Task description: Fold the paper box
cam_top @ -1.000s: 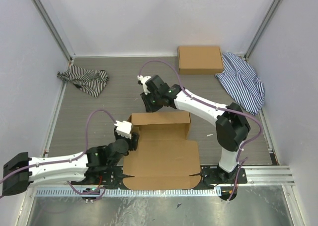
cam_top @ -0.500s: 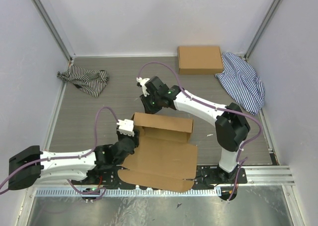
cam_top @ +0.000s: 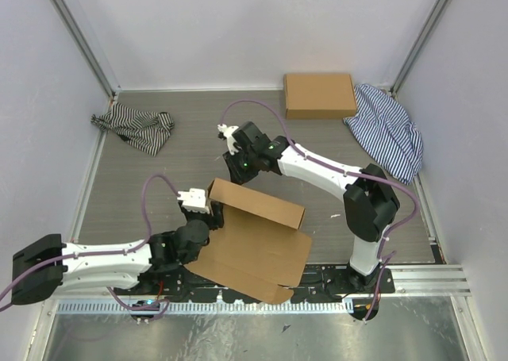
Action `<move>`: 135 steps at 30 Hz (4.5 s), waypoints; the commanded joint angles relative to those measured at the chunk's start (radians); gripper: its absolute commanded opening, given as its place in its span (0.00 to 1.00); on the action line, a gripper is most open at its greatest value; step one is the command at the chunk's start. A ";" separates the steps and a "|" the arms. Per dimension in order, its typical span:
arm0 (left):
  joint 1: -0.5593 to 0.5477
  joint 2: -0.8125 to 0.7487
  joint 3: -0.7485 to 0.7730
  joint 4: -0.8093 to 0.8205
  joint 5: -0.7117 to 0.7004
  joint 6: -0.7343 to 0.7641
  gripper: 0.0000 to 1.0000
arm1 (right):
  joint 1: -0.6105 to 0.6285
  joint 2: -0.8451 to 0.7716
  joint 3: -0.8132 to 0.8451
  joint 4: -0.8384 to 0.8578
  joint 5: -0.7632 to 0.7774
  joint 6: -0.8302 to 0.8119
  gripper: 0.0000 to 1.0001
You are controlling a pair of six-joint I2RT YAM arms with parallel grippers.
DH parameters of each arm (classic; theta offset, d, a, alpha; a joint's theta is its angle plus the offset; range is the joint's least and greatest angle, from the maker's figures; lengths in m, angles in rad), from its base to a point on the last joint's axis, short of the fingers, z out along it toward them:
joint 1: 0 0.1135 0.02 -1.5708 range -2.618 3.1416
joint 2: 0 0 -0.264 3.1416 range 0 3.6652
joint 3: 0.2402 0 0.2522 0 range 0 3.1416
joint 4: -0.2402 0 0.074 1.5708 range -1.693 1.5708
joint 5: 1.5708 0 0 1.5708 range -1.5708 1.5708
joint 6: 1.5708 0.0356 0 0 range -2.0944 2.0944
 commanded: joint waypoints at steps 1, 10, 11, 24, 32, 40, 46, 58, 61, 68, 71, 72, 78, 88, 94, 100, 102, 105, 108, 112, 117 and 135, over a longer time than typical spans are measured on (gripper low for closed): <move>0.001 -0.091 -0.021 0.026 0.000 0.009 0.68 | -0.007 0.007 0.055 -0.016 -0.023 0.001 0.29; 0.000 -0.130 -0.012 -0.011 -0.003 0.074 0.69 | -0.196 -0.053 0.116 -0.041 0.002 0.042 0.29; 0.000 -0.117 -0.008 -0.006 0.001 0.081 0.70 | -0.223 -0.056 0.125 -0.046 -0.032 0.042 0.29; 0.003 -0.053 0.034 -0.031 -0.058 0.149 0.72 | -0.270 0.035 0.136 -0.111 -0.139 -0.018 0.29; 0.227 -0.630 -0.123 -0.237 0.185 0.108 0.74 | -0.274 0.046 0.129 -0.098 -0.122 -0.025 0.28; 0.589 -0.444 0.066 -0.312 0.710 0.069 0.73 | -0.296 0.076 0.151 -0.104 -0.169 -0.038 0.28; 0.625 -0.107 0.346 -0.340 0.679 0.128 0.75 | -0.306 0.090 0.142 -0.101 -0.218 -0.049 0.28; 0.700 -0.223 -0.033 0.021 0.769 0.127 0.76 | -0.327 0.102 0.130 -0.125 -0.366 -0.081 0.28; 0.710 -0.190 -0.049 0.060 0.842 0.161 0.77 | -0.333 0.103 0.115 -0.136 -0.395 -0.104 0.28; 0.730 -0.072 -0.035 0.207 0.960 0.204 0.78 | -0.337 0.099 0.088 -0.174 -0.459 -0.154 0.28; 0.731 0.005 -0.020 0.252 1.019 0.228 0.78 | -0.338 0.093 0.074 -0.177 -0.466 -0.163 0.28; 0.731 0.024 -0.021 0.280 1.027 0.234 0.78 | -0.338 0.090 0.070 -0.179 -0.467 -0.168 0.28; 0.731 0.077 -0.023 0.366 1.065 0.273 0.79 | -0.337 0.090 0.071 -0.200 -0.487 -0.192 0.28; 0.731 0.174 0.046 0.387 1.168 0.274 0.79 | -0.328 0.113 0.076 -0.215 -0.517 -0.211 0.28; 0.728 0.272 0.051 0.472 1.176 0.237 0.79 | -0.305 0.126 0.079 -0.222 -0.535 -0.223 0.26; 0.700 0.373 0.083 0.553 1.154 0.216 0.77 | -0.286 0.148 0.084 -0.236 -0.548 -0.238 0.25; 0.687 0.387 0.089 0.567 1.137 0.214 0.76 | -0.284 0.154 0.084 -0.239 -0.552 -0.241 0.25; 0.666 0.391 0.090 0.593 1.100 0.213 0.76 | -0.281 0.162 0.082 -0.241 -0.555 -0.243 0.25; 0.641 0.384 0.084 0.614 1.062 0.219 0.75 | -0.280 0.177 0.083 -0.241 -0.558 -0.242 0.25; 0.626 0.371 0.087 0.610 1.055 0.230 0.75 | -0.281 0.178 0.089 -0.234 -0.552 -0.235 0.24; 0.597 0.363 0.090 0.583 1.003 0.258 0.75 | -0.279 0.178 0.097 -0.235 -0.568 -0.228 0.23; 0.501 0.455 0.134 0.567 0.858 0.304 0.30 | -0.255 0.187 0.093 -0.247 -0.554 -0.230 0.22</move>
